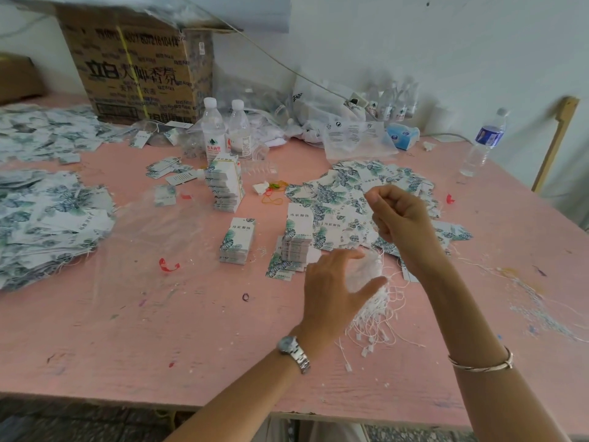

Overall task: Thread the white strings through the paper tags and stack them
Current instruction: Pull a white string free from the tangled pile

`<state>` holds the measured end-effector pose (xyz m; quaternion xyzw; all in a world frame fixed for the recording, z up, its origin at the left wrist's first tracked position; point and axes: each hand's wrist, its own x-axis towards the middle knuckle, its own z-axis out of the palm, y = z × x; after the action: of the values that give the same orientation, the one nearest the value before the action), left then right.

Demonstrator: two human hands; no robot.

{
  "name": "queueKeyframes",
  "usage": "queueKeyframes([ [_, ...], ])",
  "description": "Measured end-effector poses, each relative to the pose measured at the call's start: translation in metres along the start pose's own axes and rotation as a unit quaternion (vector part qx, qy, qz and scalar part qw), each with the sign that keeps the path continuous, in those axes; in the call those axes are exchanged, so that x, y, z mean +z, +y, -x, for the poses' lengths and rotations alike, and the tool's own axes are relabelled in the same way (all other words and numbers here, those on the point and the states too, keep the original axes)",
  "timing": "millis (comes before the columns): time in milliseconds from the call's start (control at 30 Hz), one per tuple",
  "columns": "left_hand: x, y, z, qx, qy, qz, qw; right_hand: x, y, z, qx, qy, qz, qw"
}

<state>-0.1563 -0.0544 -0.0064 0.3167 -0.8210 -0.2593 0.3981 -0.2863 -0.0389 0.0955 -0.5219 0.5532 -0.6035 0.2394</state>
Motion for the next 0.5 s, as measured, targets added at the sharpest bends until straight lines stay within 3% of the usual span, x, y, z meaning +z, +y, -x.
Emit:
queueKeyframes([
  [200,0.014,0.004,-0.011,-0.018,0.029,-0.011,0.999,-0.014,0.01,-0.004,0.031,0.039,-0.088,0.995],
  [400,0.012,-0.009,0.004,0.151,-0.031,-0.133,0.979,-0.033,0.011,-0.015,0.024,0.136,-0.12,0.983],
  [500,0.012,-0.015,0.01,0.161,-0.081,-0.155,0.971,-0.039,0.006,-0.02,0.013,0.156,-0.135,0.978],
])
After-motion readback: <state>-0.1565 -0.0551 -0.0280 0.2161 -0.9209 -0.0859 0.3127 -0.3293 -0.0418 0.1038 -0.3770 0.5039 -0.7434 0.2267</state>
